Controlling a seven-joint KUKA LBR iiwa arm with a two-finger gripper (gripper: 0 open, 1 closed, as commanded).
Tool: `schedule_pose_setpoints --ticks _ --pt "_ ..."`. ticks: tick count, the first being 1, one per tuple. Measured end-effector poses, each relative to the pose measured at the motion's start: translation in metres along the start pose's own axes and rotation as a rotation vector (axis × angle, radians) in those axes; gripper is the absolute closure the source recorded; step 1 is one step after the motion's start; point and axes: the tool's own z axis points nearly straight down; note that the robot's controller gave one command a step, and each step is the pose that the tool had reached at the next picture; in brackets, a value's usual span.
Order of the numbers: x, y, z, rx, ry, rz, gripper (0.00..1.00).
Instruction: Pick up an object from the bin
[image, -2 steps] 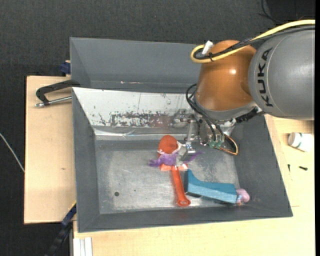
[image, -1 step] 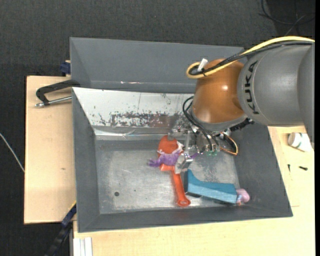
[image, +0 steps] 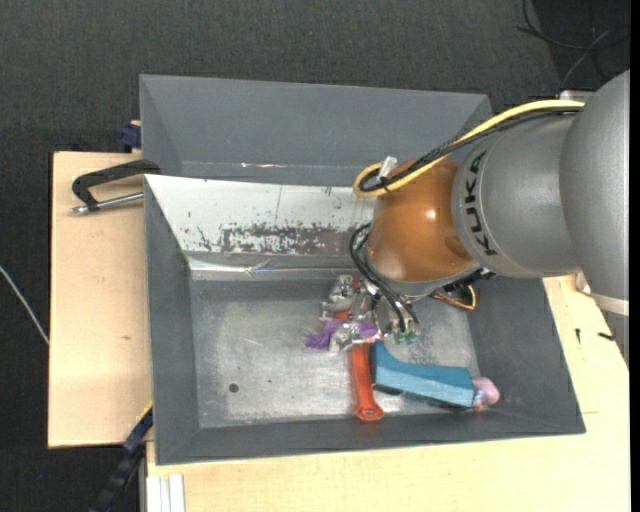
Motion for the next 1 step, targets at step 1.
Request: schedule_pose_setpoints --ticks 1 --pt "0.0000 0.0000 0.0000 0.000 0.000 0.000 1.00"
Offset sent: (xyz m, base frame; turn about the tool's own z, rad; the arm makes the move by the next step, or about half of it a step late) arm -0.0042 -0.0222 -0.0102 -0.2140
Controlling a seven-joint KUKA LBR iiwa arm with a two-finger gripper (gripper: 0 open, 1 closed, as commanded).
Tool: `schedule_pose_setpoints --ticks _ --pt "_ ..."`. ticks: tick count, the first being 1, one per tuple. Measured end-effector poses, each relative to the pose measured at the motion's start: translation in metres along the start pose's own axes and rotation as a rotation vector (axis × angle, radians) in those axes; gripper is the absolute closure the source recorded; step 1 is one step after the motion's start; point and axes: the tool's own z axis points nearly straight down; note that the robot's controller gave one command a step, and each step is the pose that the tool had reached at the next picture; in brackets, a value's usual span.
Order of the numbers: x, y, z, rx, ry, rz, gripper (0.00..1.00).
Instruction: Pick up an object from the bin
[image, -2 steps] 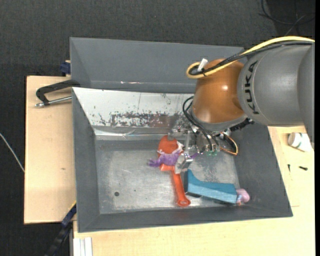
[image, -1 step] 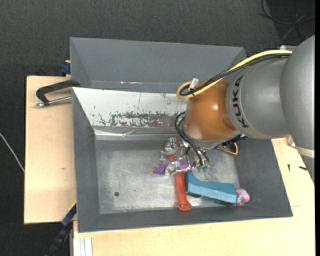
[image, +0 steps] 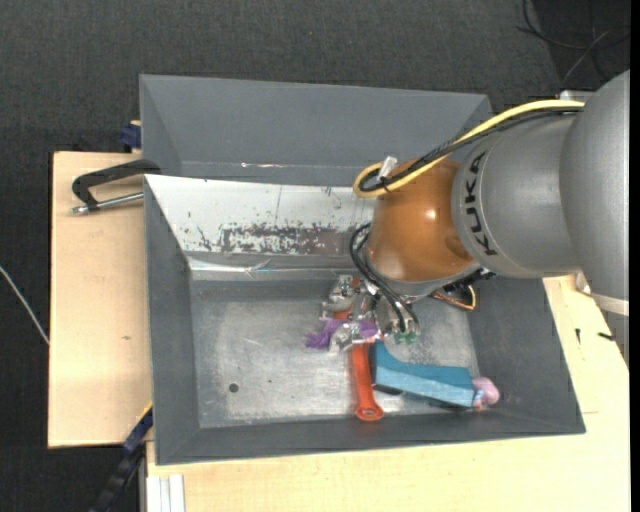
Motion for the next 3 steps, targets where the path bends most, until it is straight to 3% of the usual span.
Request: schedule_pose_setpoints --ticks 1,2,3 --pt "-0.001 -0.013 0.002 -0.008 -0.002 -0.217 1.00" --pt "-0.001 -0.013 0.002 -0.008 -0.002 -0.217 1.00" --pt "-0.003 -0.013 -0.083 0.003 0.016 -0.168 1.00"
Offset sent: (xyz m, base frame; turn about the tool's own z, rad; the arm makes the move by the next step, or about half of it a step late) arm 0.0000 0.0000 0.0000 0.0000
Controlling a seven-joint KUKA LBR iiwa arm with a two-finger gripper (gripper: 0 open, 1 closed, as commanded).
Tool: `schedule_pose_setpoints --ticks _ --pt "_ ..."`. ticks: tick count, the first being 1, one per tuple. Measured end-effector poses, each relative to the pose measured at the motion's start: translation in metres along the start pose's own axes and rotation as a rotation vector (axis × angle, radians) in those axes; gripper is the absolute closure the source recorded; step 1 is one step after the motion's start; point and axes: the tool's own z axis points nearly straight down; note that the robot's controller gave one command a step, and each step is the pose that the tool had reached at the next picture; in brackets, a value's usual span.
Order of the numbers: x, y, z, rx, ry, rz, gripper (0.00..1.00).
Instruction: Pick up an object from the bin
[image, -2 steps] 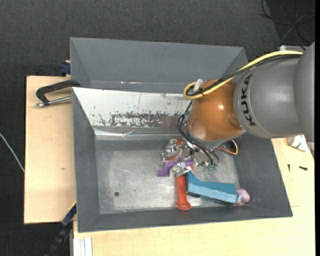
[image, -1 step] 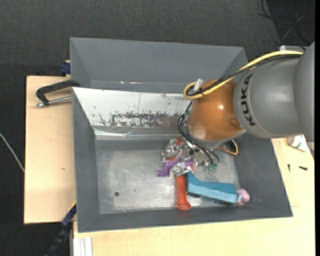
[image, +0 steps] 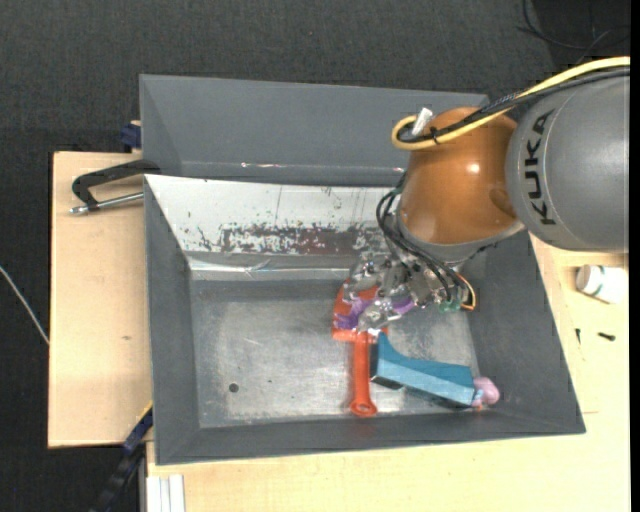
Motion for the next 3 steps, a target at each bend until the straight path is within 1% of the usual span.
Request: schedule_pose_setpoints --ticks 1,2,3 --pt "0.000 0.000 0.000 0.000 0.000 0.000 1.00" --pt "0.004 -0.004 0.054 0.001 -0.005 -0.001 1.00" --pt "0.027 -0.008 -0.129 0.000 0.002 -0.021 1.00"
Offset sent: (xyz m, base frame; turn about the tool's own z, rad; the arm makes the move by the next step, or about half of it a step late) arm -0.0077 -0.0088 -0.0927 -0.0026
